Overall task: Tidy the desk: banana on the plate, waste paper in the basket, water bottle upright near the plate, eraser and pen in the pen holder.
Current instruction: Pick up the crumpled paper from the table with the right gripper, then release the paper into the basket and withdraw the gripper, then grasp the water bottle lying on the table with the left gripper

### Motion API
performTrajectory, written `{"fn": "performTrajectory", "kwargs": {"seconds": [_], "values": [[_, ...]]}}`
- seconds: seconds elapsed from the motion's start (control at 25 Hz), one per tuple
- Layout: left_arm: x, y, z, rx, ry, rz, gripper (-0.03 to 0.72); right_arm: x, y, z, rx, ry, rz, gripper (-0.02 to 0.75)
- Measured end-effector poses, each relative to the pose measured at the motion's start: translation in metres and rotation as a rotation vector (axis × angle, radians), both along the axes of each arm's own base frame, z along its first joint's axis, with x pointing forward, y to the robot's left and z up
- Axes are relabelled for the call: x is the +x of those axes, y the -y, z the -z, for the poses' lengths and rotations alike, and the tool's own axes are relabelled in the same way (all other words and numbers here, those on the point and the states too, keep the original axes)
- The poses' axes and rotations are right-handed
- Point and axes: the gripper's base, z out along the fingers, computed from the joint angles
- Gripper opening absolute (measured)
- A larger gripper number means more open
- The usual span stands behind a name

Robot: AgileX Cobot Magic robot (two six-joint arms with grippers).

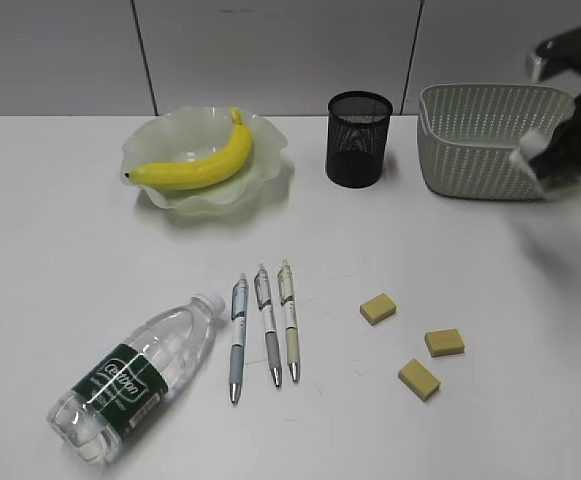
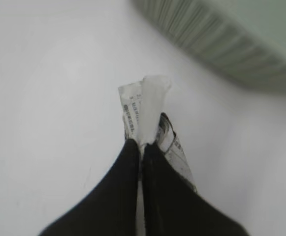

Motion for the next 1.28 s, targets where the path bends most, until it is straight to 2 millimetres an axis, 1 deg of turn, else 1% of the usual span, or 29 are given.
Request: {"fn": "performTrajectory", "kwargs": {"seconds": [0.08, 0.16, 0.24, 0.32, 0.36, 0.4, 0.48, 0.52, 0.56, 0.64, 0.72, 0.8, 0.84, 0.92, 0.96, 1.0, 1.08, 1.12, 1.2, 1.28], "values": [[0.0, 0.0, 0.0, 0.0, 0.0, 0.0, 0.308, 0.002, 0.001, -0.032, 0.021, 0.167, 0.025, 0.013], [0.0, 0.0, 0.0, 0.0, 0.0, 0.0, 0.308, 0.015, 0.001, -0.052, 0.036, 0.303, 0.049, 0.013], [0.0, 0.0, 0.0, 0.0, 0.0, 0.0, 0.308, 0.039, -0.001, -0.047, 0.06, 0.333, 0.074, 0.013], [0.0, 0.0, 0.0, 0.0, 0.0, 0.0, 0.308, 0.068, -0.003, -0.033, 0.093, 0.313, 0.104, 0.027], [0.0, 0.0, 0.0, 0.0, 0.0, 0.0, 0.307, 0.08, -0.004, -0.02, 0.11, 0.278, 0.121, 0.065], [0.0, 0.0, 0.0, 0.0, 0.001, 0.0, 0.307, 0.09, -0.005, -0.011, 0.123, 0.243, 0.132, 0.133], [0.0, 0.0, 0.0, 0.0, 0.001, 0.0, 0.307, 0.102, -0.007, -0.004, 0.144, 0.186, 0.144, 0.312], [0.0, 0.0, 0.0, 0.0, 0.001, 0.0, 0.307, 0.104, -0.007, -0.003, 0.147, 0.161, 0.151, 0.397], [0.0, 0.0, 0.0, 0.0, 0.001, 0.0, 0.307, 0.103, -0.007, -0.006, 0.148, 0.15, 0.162, 0.446], [0.0, 0.0, 0.0, 0.0, 0.001, 0.0, 0.307, 0.097, -0.004, -0.018, 0.15, 0.148, 0.191, 0.47], [0.0, 0.0, 0.0, 0.0, 0.001, 0.0, 0.307, 0.078, -0.003, -0.035, 0.146, 0.135, 0.197, 0.455], [0.0, 0.0, 0.0, 0.0, 0.001, 0.0, 0.307, 0.045, -0.001, -0.06, 0.149, 0.146, 0.199, 0.44], [0.0, 0.0, 0.0, 0.0, 0.001, 0.0, 0.307, 0.025, 0.001, -0.065, 0.15, 0.135, 0.202, 0.436], [0.0, 0.0, 0.0, 0.0, 0.001, 0.0, 0.307, -0.025, 0.003, -0.086, 0.164, 0.146, 0.211, 0.434], [0.0, 0.0, 0.0, 0.0, 0.001, 0.0, 0.307, -0.052, 0.005, -0.092, 0.169, 0.137, 0.214, 0.433], [0.0, 0.0, 0.0, 0.0, 0.001, 0.0, 0.307, -0.076, 0.006, -0.092, 0.173, 0.107, 0.221, 0.433], [0.0, 0.0, 0.0, 0.0, 0.001, 0.0, 0.307, -0.127, 0.009, -0.099, 0.189, 0.094, 0.232, 0.428], [0.0, 0.0, 0.0, 0.0, 0.001, 0.0, 0.307, -0.148, 0.01, -0.096, 0.195, 0.068, 0.241, 0.425], [0.001, 0.0, 0.0, 0.001, -0.006, 0.0, 0.307, -0.191, 0.012, -0.096, 0.208, 0.074, 0.244, 0.424], [0.006, 0.001, 0.0, 0.006, -0.032, 0.0, 0.307, -0.23, 0.014, -0.089, 0.213, 0.078, 0.237, 0.424]]}}
